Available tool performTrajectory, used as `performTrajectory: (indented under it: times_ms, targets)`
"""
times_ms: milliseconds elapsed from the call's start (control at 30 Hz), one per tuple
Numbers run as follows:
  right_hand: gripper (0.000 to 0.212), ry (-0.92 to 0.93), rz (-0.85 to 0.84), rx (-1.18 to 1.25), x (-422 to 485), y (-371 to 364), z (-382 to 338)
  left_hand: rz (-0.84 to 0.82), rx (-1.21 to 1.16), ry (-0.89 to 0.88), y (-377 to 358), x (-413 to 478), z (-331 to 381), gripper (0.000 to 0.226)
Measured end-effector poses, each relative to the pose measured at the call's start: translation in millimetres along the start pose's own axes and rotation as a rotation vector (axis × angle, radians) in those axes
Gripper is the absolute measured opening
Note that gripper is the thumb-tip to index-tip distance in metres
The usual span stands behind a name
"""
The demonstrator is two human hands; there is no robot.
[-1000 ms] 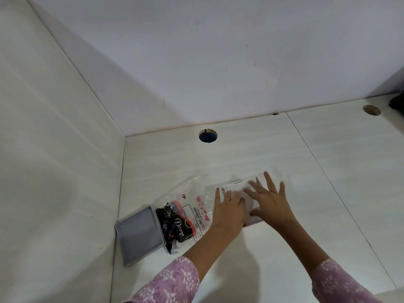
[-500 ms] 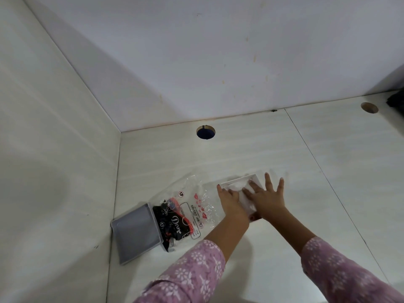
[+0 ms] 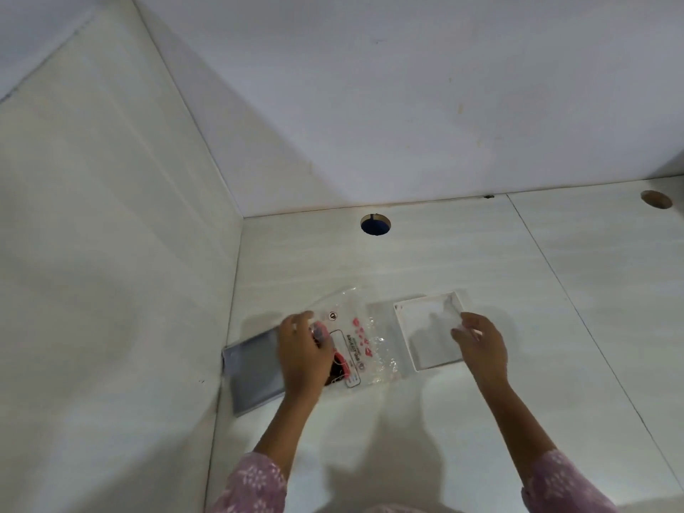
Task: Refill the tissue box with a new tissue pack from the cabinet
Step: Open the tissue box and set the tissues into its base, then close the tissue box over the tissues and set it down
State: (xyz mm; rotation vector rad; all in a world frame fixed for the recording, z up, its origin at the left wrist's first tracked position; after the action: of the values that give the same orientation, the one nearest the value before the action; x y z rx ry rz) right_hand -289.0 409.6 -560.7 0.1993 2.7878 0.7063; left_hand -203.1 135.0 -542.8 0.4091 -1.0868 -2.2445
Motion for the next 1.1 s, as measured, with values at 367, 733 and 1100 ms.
performTrajectory:
  times_ms: [367,733,1100]
  targets:
    - [0.025,0.424,-0.088,-0.207,-50.7,-46.7,-44.2,-0.049,0.332,0.425,33.8,-11.9,-108.8,0.048]
    - [0.034,0.628,-0.320,0.039,-78.9,-69.7,-78.8,0.248,0.164,0.051,120.2,17.5,-3.5,0.033]
    - [0.049,0.801,-0.244,0.076,-64.9,-25.0,-111.6,-0.544,-0.478,0.291,50.9,-1.1,57.4,0.026]
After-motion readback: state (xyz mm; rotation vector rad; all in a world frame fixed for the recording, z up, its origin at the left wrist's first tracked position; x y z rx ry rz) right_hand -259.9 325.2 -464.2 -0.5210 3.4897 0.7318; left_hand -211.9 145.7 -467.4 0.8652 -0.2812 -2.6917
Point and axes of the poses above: each hand's wrist, its own x-axis towards the middle knuckle, its own y-axis out of the back of the hand, z = x × y, the point moved 5 cm from there along x, towards the middle knuckle, and after that the axes turned 3 degrees about y, right-handed, at the moved point
